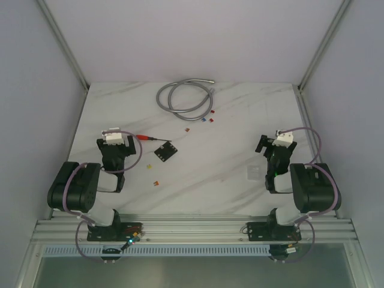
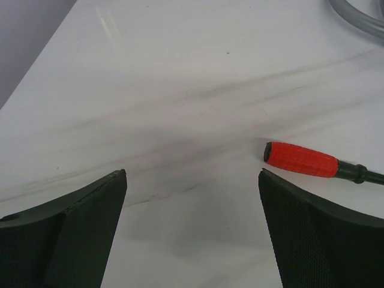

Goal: Snap on the fuse box
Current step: Move the fuse box base at the center of the board.

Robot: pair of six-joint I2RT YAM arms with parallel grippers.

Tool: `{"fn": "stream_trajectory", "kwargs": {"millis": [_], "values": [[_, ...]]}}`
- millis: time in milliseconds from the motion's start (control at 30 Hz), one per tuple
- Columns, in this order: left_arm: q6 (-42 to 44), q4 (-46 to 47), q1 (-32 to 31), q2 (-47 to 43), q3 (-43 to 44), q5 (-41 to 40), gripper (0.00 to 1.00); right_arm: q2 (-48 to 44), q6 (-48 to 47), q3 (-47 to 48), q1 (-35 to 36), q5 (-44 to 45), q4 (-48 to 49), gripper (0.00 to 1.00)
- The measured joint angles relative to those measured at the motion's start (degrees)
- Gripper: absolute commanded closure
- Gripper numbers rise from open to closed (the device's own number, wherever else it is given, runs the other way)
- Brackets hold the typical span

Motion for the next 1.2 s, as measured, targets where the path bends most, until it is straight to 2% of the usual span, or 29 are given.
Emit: {"fn": "stream_trajectory", "kwargs": {"millis": [333, 500, 567, 667, 767, 1033, 1200], "values": [[0.02, 0.00, 0.00, 0.00, 0.00, 0.00, 0.00, -0.02, -0.26, 0.07, 0.00, -0.85, -0.20, 0.00], [0.07, -0.52, 0.00, -0.20, 0.09, 0.17, 0.00, -2.21, -1.44, 1.29, 0.00, -3.82, -4.20, 0.00], [-0.09, -6.14, 0.00, -2.08, 1.90, 0.17, 0.00, -5.29, -1.73, 2.10, 0.00, -5.07, -7.45, 0.00], [-1.99, -18.58, 0.00, -5.31, 10.08, -0.17, 0.00, -10.80, -1.68, 3.80, 0.00, -6.82, -12.61, 0.00], [-4.90, -24.72, 0.02, -9.75, 15.50, 2.23, 0.00, -15.26, -1.25, 6.25, 0.42, -8.41, -18.53, 0.01], [-17.53, -36.70, -0.57, -19.78, 16.72, 12.31, 0.00, -24.46, 2.58, 9.31, 6.56, -11.63, -33.92, 0.02], [-22.38, -42.99, -5.51, -22.73, 16.33, 15.34, 0.04, -25.49, 6.27, 9.33, 12.79, -13.29, -39.74, 0.03]]}}
